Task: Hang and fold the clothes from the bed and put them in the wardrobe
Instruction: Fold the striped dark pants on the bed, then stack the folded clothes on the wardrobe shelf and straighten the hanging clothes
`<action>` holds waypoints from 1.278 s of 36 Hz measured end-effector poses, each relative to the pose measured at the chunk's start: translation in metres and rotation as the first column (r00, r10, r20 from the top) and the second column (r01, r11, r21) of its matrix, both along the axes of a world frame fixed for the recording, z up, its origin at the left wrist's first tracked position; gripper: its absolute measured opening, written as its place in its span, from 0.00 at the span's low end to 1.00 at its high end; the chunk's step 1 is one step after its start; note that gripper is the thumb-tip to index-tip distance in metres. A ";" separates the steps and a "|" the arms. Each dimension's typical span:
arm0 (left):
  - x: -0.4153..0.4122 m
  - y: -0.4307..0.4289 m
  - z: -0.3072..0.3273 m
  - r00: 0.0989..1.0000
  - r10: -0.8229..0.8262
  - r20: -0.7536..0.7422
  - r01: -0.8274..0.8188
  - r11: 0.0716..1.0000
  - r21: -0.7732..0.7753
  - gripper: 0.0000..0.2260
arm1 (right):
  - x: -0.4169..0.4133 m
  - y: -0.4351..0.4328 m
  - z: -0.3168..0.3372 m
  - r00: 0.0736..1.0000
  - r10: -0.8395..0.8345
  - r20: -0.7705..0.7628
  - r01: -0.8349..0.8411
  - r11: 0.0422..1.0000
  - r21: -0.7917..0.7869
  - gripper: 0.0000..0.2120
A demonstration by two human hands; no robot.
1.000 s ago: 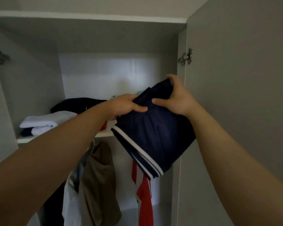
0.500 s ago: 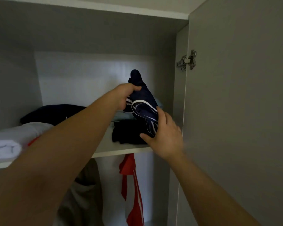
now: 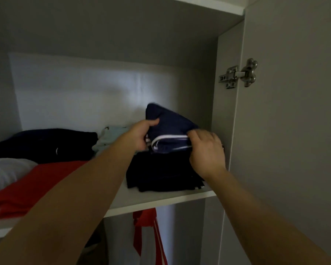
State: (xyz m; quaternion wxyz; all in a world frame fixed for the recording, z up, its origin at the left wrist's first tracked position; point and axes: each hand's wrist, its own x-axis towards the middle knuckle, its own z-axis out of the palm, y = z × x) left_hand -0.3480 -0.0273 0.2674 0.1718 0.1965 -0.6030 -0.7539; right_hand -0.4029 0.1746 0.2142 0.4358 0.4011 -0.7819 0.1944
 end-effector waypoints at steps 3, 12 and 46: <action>0.003 -0.011 -0.051 0.982 0.070 0.177 -0.067 0.997 -0.024 0.05 | -0.002 -0.008 -0.019 0.993 -0.040 0.108 0.007 0.958 0.287 0.16; 0.008 -0.023 -0.064 0.979 0.150 0.141 -0.128 0.980 -0.151 0.05 | -0.010 -0.023 0.002 0.921 -0.066 0.384 -0.134 0.872 0.472 0.17; 0.298 -0.102 -0.135 0.749 0.593 0.295 0.333 0.048 -0.942 0.38 | 0.157 -0.190 -0.067 0.694 0.576 0.432 -0.720 0.556 0.416 0.35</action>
